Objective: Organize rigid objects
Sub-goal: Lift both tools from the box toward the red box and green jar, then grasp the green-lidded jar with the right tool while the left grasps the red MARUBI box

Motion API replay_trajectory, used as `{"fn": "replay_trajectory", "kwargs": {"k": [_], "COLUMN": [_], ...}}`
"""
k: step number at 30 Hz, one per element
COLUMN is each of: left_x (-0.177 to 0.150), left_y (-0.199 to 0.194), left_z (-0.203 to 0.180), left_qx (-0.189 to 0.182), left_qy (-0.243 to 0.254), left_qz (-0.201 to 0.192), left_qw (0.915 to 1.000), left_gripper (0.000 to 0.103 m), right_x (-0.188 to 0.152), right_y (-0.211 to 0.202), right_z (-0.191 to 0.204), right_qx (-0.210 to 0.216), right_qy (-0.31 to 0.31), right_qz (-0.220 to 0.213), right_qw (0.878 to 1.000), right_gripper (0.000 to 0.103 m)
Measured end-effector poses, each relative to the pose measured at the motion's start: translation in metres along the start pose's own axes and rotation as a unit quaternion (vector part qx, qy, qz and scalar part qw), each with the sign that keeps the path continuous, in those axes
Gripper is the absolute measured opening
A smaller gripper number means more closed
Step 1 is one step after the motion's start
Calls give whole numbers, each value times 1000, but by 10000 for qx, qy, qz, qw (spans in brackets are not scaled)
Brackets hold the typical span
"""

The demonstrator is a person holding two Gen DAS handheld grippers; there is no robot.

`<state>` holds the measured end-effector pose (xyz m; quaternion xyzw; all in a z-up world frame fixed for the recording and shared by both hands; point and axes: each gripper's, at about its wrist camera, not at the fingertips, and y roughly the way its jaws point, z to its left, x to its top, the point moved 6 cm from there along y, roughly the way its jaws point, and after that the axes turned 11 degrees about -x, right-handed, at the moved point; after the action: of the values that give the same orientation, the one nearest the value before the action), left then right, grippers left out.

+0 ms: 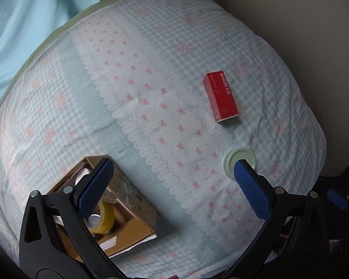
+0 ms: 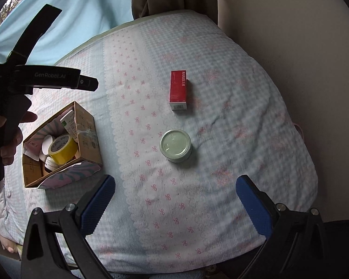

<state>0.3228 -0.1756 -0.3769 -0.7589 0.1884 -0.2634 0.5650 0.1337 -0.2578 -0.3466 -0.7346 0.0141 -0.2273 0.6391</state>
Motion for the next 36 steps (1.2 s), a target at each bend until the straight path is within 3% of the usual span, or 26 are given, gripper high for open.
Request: {"fn": "replay_trajectory", "kwargs": {"k": [5, 12, 20, 22, 24, 30, 32, 33, 36], "left_x": [45, 92, 105, 103, 104, 109, 112, 113, 115], "left_y": [59, 148, 208, 218, 224, 239, 241, 240, 236], "left_z": [-23, -36, -37, -37, -37, -46, -52, -56, -65], "left_qx": [9, -24, -23, -39, -81, -51, 12, -42, 19], "left_qy": [213, 213, 56, 19, 6, 15, 89, 107, 234], "left_qz": [548, 1354, 1973, 2115, 2195, 2349, 2352, 2319, 2212], "left_qw": [9983, 9906, 9803, 9774, 9756, 9720, 9719, 9727, 9750], "left_gripper": [103, 103, 101, 97, 91, 70, 62, 49, 47], "right_x": [3, 11, 15, 17, 18, 18, 19, 19, 19], "right_y": [54, 124, 181, 189, 197, 211, 214, 214, 214], "right_z": [-2, 18, 50, 55, 58, 55, 52, 50, 50], "right_qx": [88, -187, -117, -133, -55, -139, -77, -51, -22], "right_qy": [-73, -945, -1321, -1327, -1276, -1366, -1378, -1380, -1401], "right_qz": [224, 199, 97, 77, 101, 226, 245, 229, 200], "right_qw": [9997, 9952, 9911, 9910, 9918, 9903, 9901, 9902, 9899], "right_gripper": [103, 103, 98, 98, 83, 68, 68, 67, 67]}}
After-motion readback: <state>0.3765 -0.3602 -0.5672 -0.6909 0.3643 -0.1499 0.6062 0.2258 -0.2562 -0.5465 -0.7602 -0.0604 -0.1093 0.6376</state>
